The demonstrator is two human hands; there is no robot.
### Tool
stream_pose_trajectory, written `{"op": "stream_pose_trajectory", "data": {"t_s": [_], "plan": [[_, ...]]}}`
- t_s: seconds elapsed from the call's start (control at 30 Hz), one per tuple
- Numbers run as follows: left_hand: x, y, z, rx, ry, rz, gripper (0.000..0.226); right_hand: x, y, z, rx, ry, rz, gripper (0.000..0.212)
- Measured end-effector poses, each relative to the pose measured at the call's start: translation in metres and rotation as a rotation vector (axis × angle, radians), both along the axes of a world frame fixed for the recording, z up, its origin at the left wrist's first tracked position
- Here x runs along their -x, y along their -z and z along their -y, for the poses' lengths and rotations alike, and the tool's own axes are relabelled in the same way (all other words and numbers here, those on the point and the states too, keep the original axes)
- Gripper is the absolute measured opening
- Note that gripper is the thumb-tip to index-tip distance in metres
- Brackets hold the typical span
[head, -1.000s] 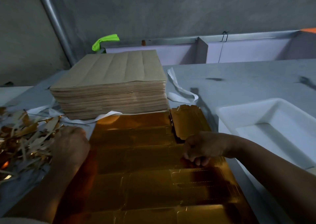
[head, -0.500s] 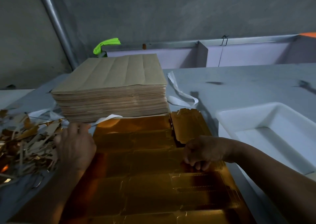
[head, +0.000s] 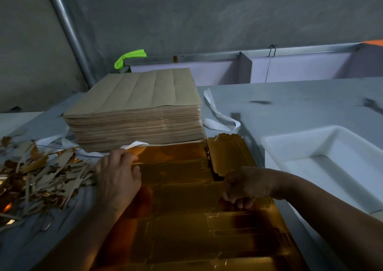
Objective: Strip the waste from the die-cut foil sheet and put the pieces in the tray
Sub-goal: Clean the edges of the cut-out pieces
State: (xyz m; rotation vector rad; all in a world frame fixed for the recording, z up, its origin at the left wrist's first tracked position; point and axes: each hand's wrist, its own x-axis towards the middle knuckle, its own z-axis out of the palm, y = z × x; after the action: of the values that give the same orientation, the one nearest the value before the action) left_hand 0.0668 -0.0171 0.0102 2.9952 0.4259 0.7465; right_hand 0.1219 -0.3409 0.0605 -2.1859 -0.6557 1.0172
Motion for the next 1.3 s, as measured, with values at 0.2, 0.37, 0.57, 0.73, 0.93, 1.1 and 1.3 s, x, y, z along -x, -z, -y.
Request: {"op": "stream_pose_trajectory", "data": {"t_s": [0.2,0.37,0.57,0.73,0.93,1.1,1.3], "plan": [[-0.005,-0.001,0.030,0.075,0.074,-0.023,0.029,-0.001,0.000,0.001,-0.029,0.014,0.023,0.012],[-0.010,0.000,0.051,0.157,0.130,-0.071,0.031,-0.005,-0.002,-0.002,-0.318,0.381,0.217,0.014],[-0.022,-0.007,0.081,0.360,0.178,-0.135,0.035,-0.017,0.001,0.004,-0.133,0.554,0.629,0.013],[-0.049,-0.020,0.111,0.725,0.188,-0.222,0.032,-0.019,0.006,0.000,0.122,0.338,0.611,0.017],[-0.077,-0.031,0.143,1.217,0.133,-0.365,0.017,-0.016,0.010,0.002,0.215,0.268,0.510,0.020],[-0.091,-0.028,0.156,1.304,0.073,-0.452,0.030,-0.017,0.013,0.004,0.235,0.212,0.460,0.024],[-0.104,-0.030,0.166,1.427,0.052,-0.500,0.029,-0.017,0.012,0.005,0.264,0.198,0.466,0.031]]}}
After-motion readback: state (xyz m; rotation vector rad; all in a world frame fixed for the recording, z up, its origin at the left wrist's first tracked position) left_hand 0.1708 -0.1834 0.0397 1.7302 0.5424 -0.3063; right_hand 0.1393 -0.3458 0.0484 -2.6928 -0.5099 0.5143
